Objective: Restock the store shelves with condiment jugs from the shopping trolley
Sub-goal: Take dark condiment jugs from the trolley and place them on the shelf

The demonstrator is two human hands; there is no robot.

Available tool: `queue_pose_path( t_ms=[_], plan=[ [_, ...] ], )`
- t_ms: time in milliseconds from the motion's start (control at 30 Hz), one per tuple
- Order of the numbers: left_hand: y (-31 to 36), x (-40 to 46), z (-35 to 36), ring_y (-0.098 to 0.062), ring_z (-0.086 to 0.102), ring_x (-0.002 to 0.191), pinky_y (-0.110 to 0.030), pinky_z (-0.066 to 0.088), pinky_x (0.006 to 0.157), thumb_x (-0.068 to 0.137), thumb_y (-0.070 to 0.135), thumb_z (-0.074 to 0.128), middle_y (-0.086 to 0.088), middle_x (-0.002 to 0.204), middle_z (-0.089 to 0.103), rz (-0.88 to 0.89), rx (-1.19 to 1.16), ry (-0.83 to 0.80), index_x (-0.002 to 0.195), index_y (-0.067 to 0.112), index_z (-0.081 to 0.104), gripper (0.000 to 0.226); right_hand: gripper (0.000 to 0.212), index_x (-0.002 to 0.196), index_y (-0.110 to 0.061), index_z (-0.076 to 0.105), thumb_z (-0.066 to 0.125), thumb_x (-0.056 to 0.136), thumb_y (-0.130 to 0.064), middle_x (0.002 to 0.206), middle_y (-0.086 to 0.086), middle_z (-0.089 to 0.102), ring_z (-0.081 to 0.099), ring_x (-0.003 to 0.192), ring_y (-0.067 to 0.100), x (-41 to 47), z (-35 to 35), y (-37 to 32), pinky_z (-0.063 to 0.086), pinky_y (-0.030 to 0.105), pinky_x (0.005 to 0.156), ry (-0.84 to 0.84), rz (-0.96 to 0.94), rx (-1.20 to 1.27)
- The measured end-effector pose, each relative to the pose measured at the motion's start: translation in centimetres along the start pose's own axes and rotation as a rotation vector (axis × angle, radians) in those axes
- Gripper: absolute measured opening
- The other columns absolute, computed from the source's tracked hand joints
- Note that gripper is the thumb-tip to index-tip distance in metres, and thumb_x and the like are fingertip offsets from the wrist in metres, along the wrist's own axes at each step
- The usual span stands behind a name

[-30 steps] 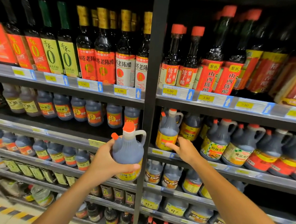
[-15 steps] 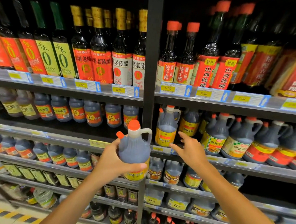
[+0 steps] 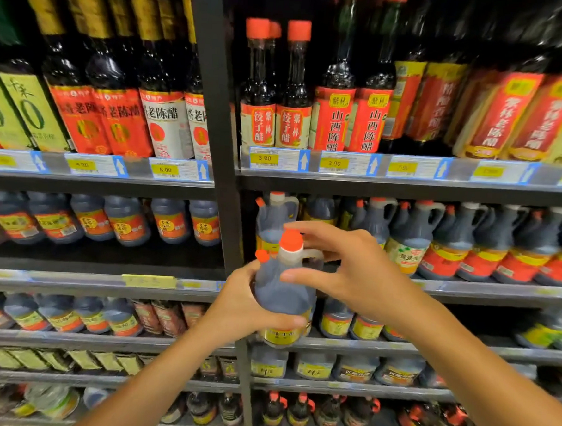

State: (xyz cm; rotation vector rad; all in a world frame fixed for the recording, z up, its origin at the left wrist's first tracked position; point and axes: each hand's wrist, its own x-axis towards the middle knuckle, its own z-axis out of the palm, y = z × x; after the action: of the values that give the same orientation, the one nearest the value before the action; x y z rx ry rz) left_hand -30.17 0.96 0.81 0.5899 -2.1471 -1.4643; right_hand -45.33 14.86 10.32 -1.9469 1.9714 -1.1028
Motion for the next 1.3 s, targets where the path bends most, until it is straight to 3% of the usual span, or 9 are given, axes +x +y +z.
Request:
queue_pose_path(
  t_ms=[133,300,367,467,600,800,967,1067,1300],
  plan=[
    [0.4,1.4,2.2,-0.006,0.066,0.110,-0.036,0.057,0.089,0.057,0.035,0.097,0.015,0.116,0.068,0.031,0.026,-0.065,0.118,0.028,0.062,0.071,0.025,0.110,-0.028,0.070,0.071,0.090,-0.043,0.099,-0.016,0.075,0.069,0.094,0.002,-0.8,-1.0,1.8,0.055,0.040,0.076,0.057,-0.015,-0.037],
    [1.5,3.3,3.9,0.006,0.053,0.124,-0.016,0.049,0.093,0.063,0.034,0.094,0.031,0.131,0.055,0.114,0.046,-0.082,0.131,0.044,0.049,0.082,0.024,0.114,-0.030,0.068,0.067,0.094,-0.044,0.097,-0.015,0.074,0.071,0.091,0.007,-1.7,-2.3,3.8,0.055,0.041,0.074,0.132,-0.040,-0.047],
    [1.6,4.0,4.3,0.004,0.046,0.132,-0.022,0.046,0.101,0.065,0.038,0.093,0.031,0.139,0.047,0.161,0.085,-0.025,0.137,0.044,0.043,0.088,0.028,0.116,-0.029,0.067,0.067,0.094,-0.046,0.097,-0.014,0.075,0.072,0.090,0.010,-1.6,-2.5,4.7,0.056,0.041,0.075,0.164,-0.055,-0.074],
    [1.2,5.2,5.1,-0.010,0.049,0.129,-0.041,0.048,0.101,0.064,0.044,0.092,0.014,0.136,0.051,0.241,0.174,0.096,0.134,0.030,0.048,0.084,0.029,0.114,-0.026,0.068,0.067,0.094,-0.046,0.091,-0.011,0.075,0.072,0.085,0.013,-1.3,-2.9,6.0,0.055,0.043,0.071,0.229,-0.081,-0.115],
    [0.7,6.7,6.4,-0.012,0.047,0.125,-0.035,0.046,0.101,0.065,0.037,0.093,0.008,0.129,0.049,0.313,0.222,0.252,0.132,0.026,0.053,0.079,0.035,0.122,-0.026,0.066,0.067,0.093,-0.046,0.101,-0.011,0.076,0.073,0.095,0.009,-0.7,-2.8,7.5,0.058,0.041,0.076,0.238,-0.108,-0.167],
    [-0.6,8.6,8.4,-0.014,0.048,0.122,-0.019,0.044,0.096,0.064,0.034,0.093,0.005,0.124,0.051,0.282,0.197,0.390,0.134,0.024,0.054,0.081,0.034,0.123,-0.029,0.066,0.069,0.092,-0.042,0.106,-0.013,0.075,0.071,0.097,0.006,0.7,-2.5,9.8,0.059,0.040,0.078,0.247,-0.134,-0.160],
    [-1.4,9.6,9.4,-0.012,0.052,0.116,-0.031,0.050,0.094,0.066,0.035,0.092,0.007,0.117,0.053,0.229,0.205,0.452,0.136,0.023,0.052,0.081,0.032,0.122,-0.031,0.068,0.072,0.091,-0.039,0.104,-0.016,0.075,0.069,0.095,0.000,1.6,-2.1,11.4,0.058,0.034,0.080,0.257,-0.097,-0.134],
    [-2.1,9.8,10.1,-0.012,0.050,0.127,-0.039,0.050,0.099,0.068,0.045,0.089,0.014,0.132,0.053,0.168,0.184,0.478,0.143,0.032,0.042,0.090,0.031,0.120,-0.028,0.069,0.072,0.091,-0.039,0.101,-0.014,0.076,0.066,0.090,0.000,2.3,-2.1,12.0,0.056,0.035,0.077,0.247,-0.089,-0.133],
    [-2.9,9.8,10.9,-0.012,0.054,0.125,-0.043,0.055,0.094,0.068,0.057,0.081,0.015,0.135,0.053,0.077,0.103,0.486,0.141,0.035,0.039,0.087,0.033,0.114,-0.031,0.068,0.063,0.091,-0.053,0.101,-0.013,0.075,0.070,0.096,0.008,4.5,-1.9,14.1,0.058,0.042,0.080,0.163,-0.058,-0.097]
  ],
)
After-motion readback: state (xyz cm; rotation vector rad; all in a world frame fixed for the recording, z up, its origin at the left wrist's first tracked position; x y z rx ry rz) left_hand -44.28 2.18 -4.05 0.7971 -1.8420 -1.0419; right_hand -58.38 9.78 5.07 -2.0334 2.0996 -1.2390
